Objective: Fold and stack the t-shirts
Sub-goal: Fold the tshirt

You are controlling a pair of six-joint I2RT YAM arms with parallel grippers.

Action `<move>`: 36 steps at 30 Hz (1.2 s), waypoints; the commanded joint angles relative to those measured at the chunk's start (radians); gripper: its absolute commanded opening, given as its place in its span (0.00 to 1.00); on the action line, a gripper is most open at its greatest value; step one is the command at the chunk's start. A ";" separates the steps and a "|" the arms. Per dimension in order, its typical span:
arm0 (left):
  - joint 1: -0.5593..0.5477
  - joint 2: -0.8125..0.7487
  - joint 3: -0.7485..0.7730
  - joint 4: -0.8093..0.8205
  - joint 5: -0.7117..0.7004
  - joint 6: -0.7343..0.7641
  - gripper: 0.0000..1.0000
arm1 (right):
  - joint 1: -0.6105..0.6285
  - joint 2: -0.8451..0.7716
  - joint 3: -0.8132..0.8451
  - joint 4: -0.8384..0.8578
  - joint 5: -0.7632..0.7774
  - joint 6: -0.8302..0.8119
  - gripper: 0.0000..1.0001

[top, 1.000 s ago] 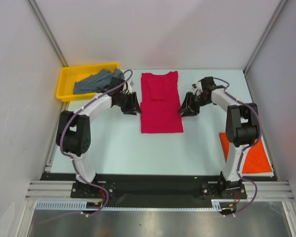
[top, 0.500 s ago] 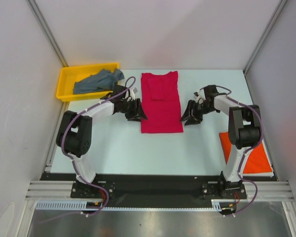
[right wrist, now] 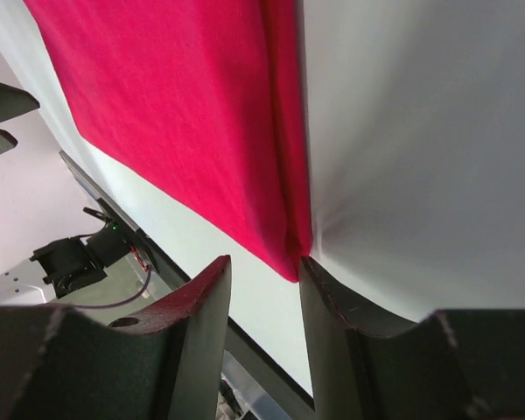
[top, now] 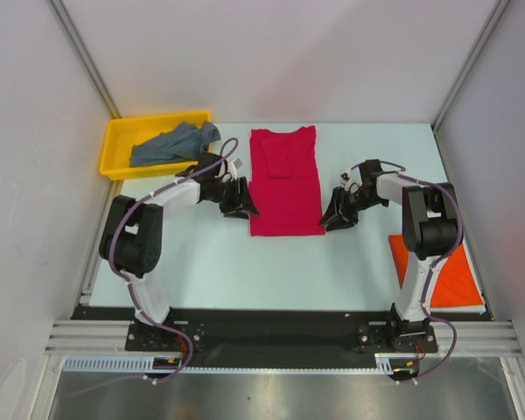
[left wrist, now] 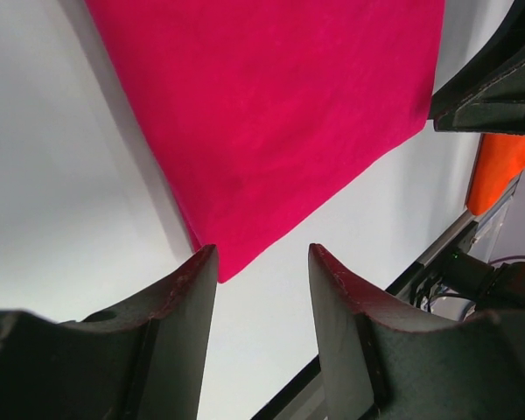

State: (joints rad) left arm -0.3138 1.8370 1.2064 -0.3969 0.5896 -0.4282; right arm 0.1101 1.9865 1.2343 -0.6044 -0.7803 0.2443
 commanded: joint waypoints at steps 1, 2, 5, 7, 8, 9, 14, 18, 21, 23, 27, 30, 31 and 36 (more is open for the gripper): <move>0.012 -0.028 -0.016 0.033 0.033 -0.007 0.51 | 0.003 0.014 0.002 0.023 -0.031 -0.023 0.43; 0.015 -0.030 -0.016 0.033 0.030 -0.009 0.51 | 0.005 0.017 0.002 0.023 -0.031 -0.026 0.43; 0.021 -0.028 -0.018 0.029 0.024 -0.012 0.51 | 0.007 0.023 -0.001 0.025 -0.036 -0.023 0.42; 0.027 -0.027 -0.022 0.027 0.021 -0.015 0.52 | 0.008 0.028 -0.002 0.029 -0.040 -0.022 0.40; 0.035 -0.030 -0.024 0.027 0.018 -0.017 0.52 | 0.007 0.028 -0.004 0.031 -0.043 -0.019 0.39; 0.038 -0.028 -0.027 0.026 0.018 -0.018 0.52 | 0.008 0.026 -0.007 0.035 -0.043 -0.016 0.37; 0.062 -0.041 -0.045 0.018 0.022 -0.023 0.53 | 0.008 0.017 -0.027 0.048 -0.027 0.000 0.32; 0.061 -0.030 -0.056 0.015 0.035 -0.015 0.50 | 0.003 0.002 -0.044 0.051 0.004 0.007 0.29; 0.061 -0.018 -0.062 0.024 0.047 -0.015 0.50 | 0.000 -0.006 -0.039 0.040 0.019 -0.003 0.33; 0.053 -0.001 -0.059 0.020 0.050 -0.020 0.51 | 0.002 -0.006 -0.039 0.041 0.012 -0.005 0.34; 0.045 0.033 -0.065 0.070 0.091 -0.064 0.48 | 0.008 -0.008 -0.045 0.055 -0.005 0.004 0.34; 0.036 0.048 -0.076 0.128 0.107 -0.089 0.47 | 0.011 -0.005 -0.047 0.061 -0.007 0.012 0.33; 0.024 0.063 -0.071 0.127 0.110 -0.090 0.47 | 0.013 -0.005 -0.050 0.064 -0.011 0.016 0.33; -0.010 0.074 -0.074 0.136 0.113 -0.095 0.48 | 0.019 -0.011 -0.048 0.077 -0.017 0.030 0.33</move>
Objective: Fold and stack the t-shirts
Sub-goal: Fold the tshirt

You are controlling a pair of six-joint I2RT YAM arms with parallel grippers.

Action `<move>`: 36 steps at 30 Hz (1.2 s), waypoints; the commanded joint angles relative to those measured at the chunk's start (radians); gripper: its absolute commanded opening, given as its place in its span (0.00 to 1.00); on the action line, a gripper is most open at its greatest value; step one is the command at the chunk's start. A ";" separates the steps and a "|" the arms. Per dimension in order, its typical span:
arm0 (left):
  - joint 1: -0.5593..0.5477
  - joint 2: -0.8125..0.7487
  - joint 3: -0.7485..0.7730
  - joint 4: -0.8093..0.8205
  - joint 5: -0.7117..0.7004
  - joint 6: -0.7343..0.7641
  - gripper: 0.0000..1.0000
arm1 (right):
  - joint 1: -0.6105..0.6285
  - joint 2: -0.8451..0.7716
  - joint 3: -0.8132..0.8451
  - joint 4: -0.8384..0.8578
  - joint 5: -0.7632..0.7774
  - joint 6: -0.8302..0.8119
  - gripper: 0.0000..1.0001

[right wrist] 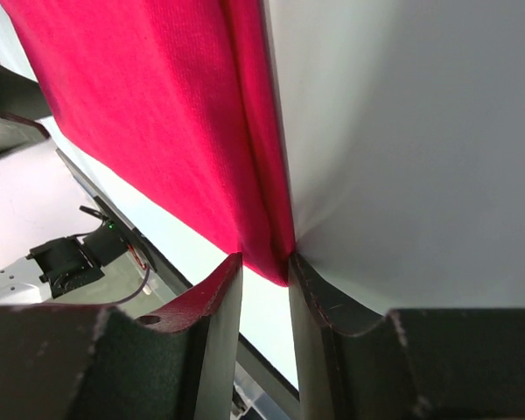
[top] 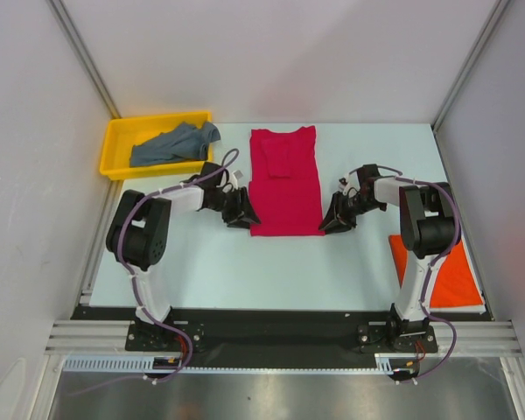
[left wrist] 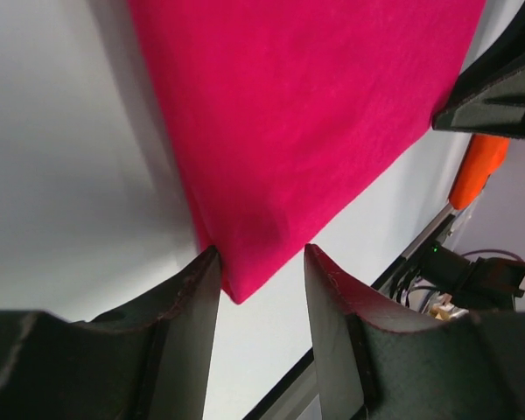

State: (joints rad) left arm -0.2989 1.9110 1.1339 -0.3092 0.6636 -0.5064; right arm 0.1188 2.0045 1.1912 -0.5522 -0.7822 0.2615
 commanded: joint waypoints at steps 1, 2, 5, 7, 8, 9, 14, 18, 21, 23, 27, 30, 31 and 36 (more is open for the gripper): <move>-0.034 -0.003 -0.009 0.045 0.027 -0.018 0.48 | 0.012 -0.030 -0.005 0.026 -0.017 0.015 0.33; -0.036 -0.007 -0.013 0.041 0.018 -0.018 0.48 | 0.012 -0.032 -0.007 0.031 -0.020 0.016 0.33; -0.037 -0.017 -0.026 0.044 0.008 -0.020 0.48 | 0.012 -0.032 -0.010 0.043 -0.026 0.025 0.33; -0.037 -0.012 -0.026 0.042 0.017 -0.021 0.47 | 0.013 -0.030 -0.012 0.047 -0.029 0.031 0.33; -0.037 -0.009 -0.025 0.039 0.021 -0.021 0.47 | 0.015 -0.027 -0.012 0.051 -0.031 0.035 0.33; -0.039 -0.013 -0.034 0.033 0.019 -0.023 0.46 | 0.015 -0.026 -0.008 0.051 -0.029 0.035 0.33; -0.042 -0.018 -0.071 0.039 0.007 -0.035 0.43 | 0.018 -0.029 -0.016 0.058 -0.023 0.039 0.33; -0.043 -0.006 -0.083 0.055 0.018 -0.041 0.38 | 0.018 -0.038 -0.027 0.060 -0.019 0.035 0.27; -0.043 0.025 -0.043 0.007 0.008 -0.014 0.15 | 0.016 -0.042 -0.038 0.057 -0.005 0.036 0.14; -0.043 0.033 -0.025 -0.014 0.004 0.003 0.00 | 0.018 -0.052 -0.056 0.048 0.009 0.038 0.04; -0.043 0.028 -0.037 -0.085 -0.019 0.037 0.00 | 0.019 -0.099 -0.111 0.012 0.041 0.038 0.00; -0.048 -0.016 -0.100 -0.090 -0.016 0.049 0.00 | 0.024 -0.168 -0.192 -0.002 0.072 0.048 0.00; -0.051 -0.030 -0.120 -0.088 -0.010 0.051 0.00 | 0.027 -0.205 -0.212 -0.005 0.081 0.051 0.01; -0.089 -0.133 -0.236 -0.079 0.013 0.040 0.04 | 0.044 -0.311 -0.355 0.009 0.101 0.090 0.09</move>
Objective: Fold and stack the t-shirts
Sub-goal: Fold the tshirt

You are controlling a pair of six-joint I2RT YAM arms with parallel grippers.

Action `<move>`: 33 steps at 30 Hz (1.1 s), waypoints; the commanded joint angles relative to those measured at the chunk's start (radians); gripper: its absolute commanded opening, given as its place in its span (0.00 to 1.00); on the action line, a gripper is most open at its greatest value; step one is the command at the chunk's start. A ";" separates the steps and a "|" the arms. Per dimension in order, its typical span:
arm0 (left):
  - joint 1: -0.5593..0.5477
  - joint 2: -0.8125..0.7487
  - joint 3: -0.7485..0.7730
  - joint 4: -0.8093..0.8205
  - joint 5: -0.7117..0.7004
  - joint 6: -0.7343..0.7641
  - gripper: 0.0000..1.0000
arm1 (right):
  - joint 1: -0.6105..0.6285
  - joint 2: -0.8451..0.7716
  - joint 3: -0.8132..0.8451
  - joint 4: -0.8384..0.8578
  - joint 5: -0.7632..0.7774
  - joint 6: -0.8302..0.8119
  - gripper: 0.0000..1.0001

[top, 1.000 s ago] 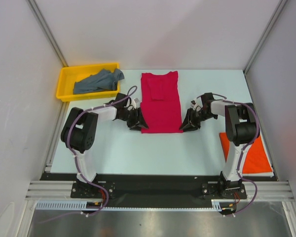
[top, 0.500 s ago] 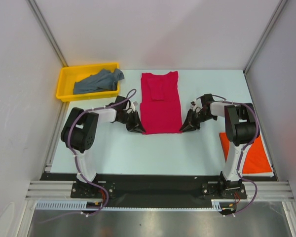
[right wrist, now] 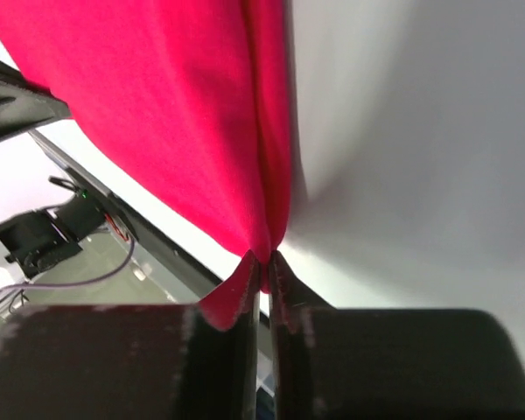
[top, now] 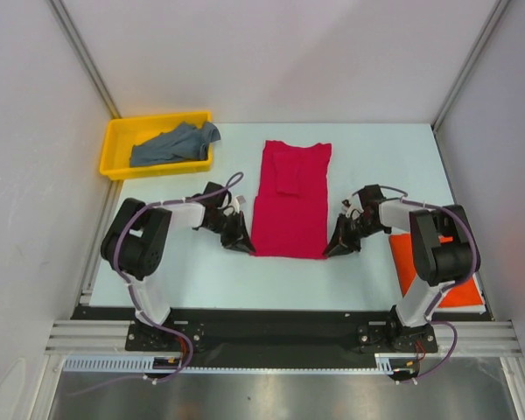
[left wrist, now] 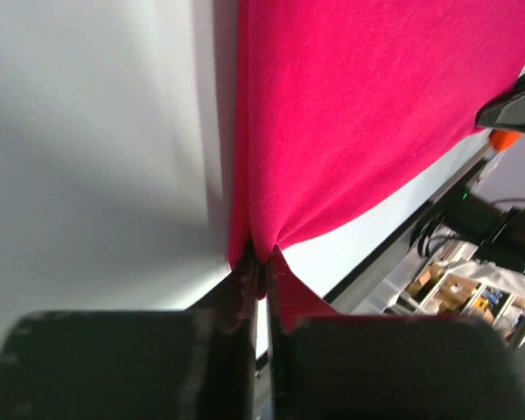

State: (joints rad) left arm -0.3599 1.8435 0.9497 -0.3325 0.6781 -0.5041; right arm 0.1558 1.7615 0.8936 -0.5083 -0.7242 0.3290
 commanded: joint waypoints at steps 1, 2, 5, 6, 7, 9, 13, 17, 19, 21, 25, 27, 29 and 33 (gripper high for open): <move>-0.036 -0.075 -0.063 -0.057 0.001 0.032 0.12 | 0.010 -0.082 -0.067 -0.038 0.046 0.028 0.12; -0.040 -0.088 -0.075 -0.065 0.000 0.032 0.16 | 0.010 -0.101 -0.070 -0.044 0.054 0.027 0.13; -0.045 -0.128 -0.042 -0.150 -0.067 0.070 0.38 | -0.001 -0.137 -0.053 -0.113 0.110 0.005 0.20; -0.045 -0.148 -0.017 -0.184 -0.096 0.091 0.41 | -0.005 -0.166 -0.027 -0.159 0.152 -0.002 0.27; -0.045 -0.158 0.009 -0.218 -0.132 0.131 0.45 | -0.012 -0.178 -0.009 -0.183 0.179 -0.024 0.29; -0.045 -0.176 0.092 -0.310 -0.202 0.168 0.45 | 0.002 -0.206 0.042 -0.267 0.248 -0.051 0.34; -0.088 -0.196 0.167 -0.350 -0.124 0.188 0.36 | 0.065 -0.226 0.110 -0.257 0.166 -0.055 0.37; -0.113 -0.196 0.114 -0.167 0.030 0.089 0.29 | 0.181 -0.104 0.148 -0.103 -0.070 0.043 0.21; -0.114 -0.161 0.097 -0.085 0.127 0.003 0.22 | 0.244 -0.021 0.168 -0.036 -0.116 0.064 0.09; -0.120 -0.107 0.081 0.022 0.173 -0.040 0.20 | 0.281 0.022 0.195 0.009 -0.118 0.074 0.04; -0.126 -0.040 0.083 0.052 0.169 -0.040 0.20 | 0.304 0.110 0.226 0.027 -0.124 0.073 0.01; -0.126 -0.011 0.073 0.047 0.152 -0.027 0.19 | 0.309 0.127 0.228 0.037 -0.123 0.080 0.01; -0.126 0.008 0.084 -0.016 0.092 0.025 0.19 | 0.320 0.131 0.223 0.042 -0.119 0.081 0.01; -0.126 0.036 0.090 -0.079 0.011 0.108 0.19 | 0.317 0.153 0.208 0.021 -0.077 0.044 0.01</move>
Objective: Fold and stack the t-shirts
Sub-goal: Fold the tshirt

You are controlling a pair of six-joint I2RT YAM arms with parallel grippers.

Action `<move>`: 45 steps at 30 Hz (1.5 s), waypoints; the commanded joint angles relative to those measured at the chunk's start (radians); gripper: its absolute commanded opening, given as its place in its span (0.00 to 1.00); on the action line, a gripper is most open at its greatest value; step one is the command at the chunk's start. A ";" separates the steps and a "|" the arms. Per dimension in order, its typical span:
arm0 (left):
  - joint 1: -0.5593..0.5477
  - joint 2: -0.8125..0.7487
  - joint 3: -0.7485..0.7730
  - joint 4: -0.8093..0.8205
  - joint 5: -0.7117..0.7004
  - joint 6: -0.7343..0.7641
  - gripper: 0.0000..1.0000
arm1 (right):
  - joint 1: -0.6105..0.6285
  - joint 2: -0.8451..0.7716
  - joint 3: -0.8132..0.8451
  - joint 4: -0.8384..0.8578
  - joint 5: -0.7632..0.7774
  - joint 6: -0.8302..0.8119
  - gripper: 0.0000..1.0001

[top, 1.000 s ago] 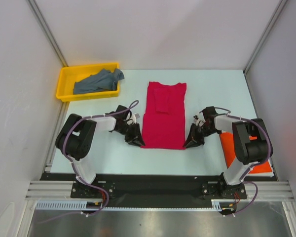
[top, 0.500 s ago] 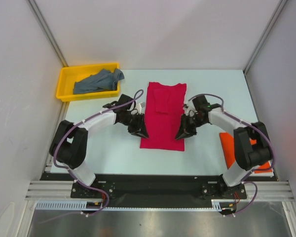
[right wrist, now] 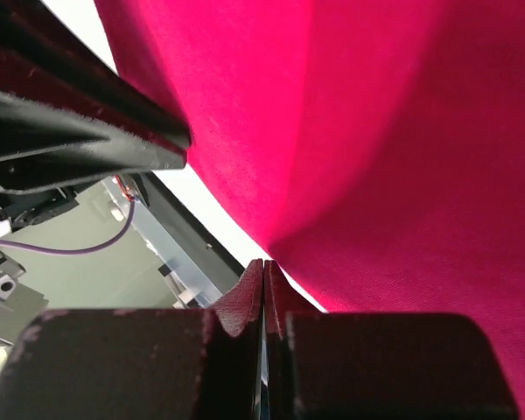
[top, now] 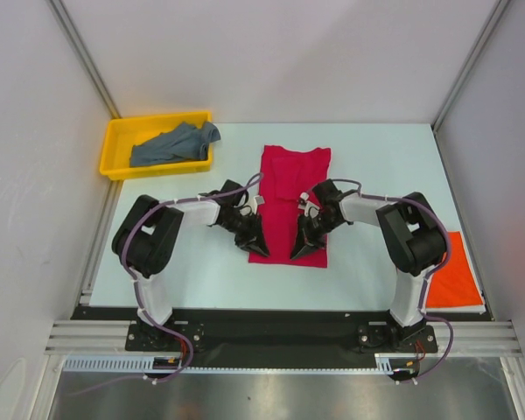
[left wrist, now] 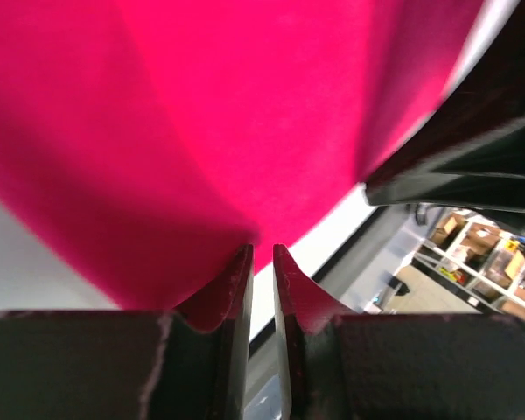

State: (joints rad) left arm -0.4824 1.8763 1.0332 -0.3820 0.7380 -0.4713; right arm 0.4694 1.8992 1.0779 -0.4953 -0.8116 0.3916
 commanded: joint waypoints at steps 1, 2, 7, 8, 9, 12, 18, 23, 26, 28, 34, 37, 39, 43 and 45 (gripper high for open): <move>-0.002 0.004 -0.011 -0.015 -0.048 0.079 0.19 | -0.005 0.018 0.011 0.001 0.014 -0.034 0.00; -0.002 0.006 -0.019 -0.012 -0.052 0.080 0.19 | -0.017 0.020 0.002 -0.003 0.006 -0.037 0.00; -0.002 0.009 -0.050 -0.002 -0.069 0.100 0.19 | -0.047 -0.044 -0.071 -0.006 0.020 -0.057 0.00; -0.002 0.009 -0.056 0.000 -0.072 0.102 0.19 | -0.055 -0.054 -0.102 -0.008 0.020 -0.063 0.00; -0.004 0.007 -0.058 0.002 -0.078 0.103 0.19 | -0.076 -0.063 -0.117 -0.005 0.023 -0.065 0.00; -0.004 0.012 -0.062 0.006 -0.075 0.103 0.19 | -0.129 -0.103 -0.183 -0.012 0.051 -0.069 0.00; -0.004 -0.055 -0.032 -0.055 -0.072 0.128 0.24 | -0.238 -0.215 -0.245 -0.080 0.112 -0.098 0.01; -0.036 -0.131 0.066 -0.100 0.001 0.094 0.29 | -0.151 -0.262 -0.147 -0.158 0.100 -0.103 0.01; -0.082 -0.059 0.148 -0.120 0.035 0.120 0.23 | -0.121 -0.240 -0.101 -0.094 0.071 -0.047 0.02; -0.100 -0.002 0.162 -0.085 0.066 0.112 0.21 | -0.120 -0.186 -0.090 -0.052 0.052 -0.022 0.01; -0.160 0.072 0.136 0.011 0.113 0.062 0.20 | -0.137 -0.060 -0.082 0.072 0.008 0.026 0.00; -0.182 0.095 0.125 0.034 0.112 0.066 0.20 | -0.146 -0.031 -0.102 0.098 -0.008 0.026 0.00; -0.180 0.107 0.113 0.046 0.081 0.074 0.20 | -0.155 -0.023 -0.117 0.100 -0.008 0.017 0.00; -0.171 0.126 0.077 0.063 0.040 0.099 0.20 | -0.176 -0.048 -0.150 0.100 0.000 0.012 0.00; -0.156 0.123 0.030 0.098 0.053 0.089 0.19 | -0.183 -0.064 -0.160 0.092 0.002 0.004 0.00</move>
State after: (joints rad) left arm -0.6563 1.9926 1.1076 -0.3458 0.7998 -0.4080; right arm 0.2993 1.8717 0.9363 -0.4137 -0.8024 0.4068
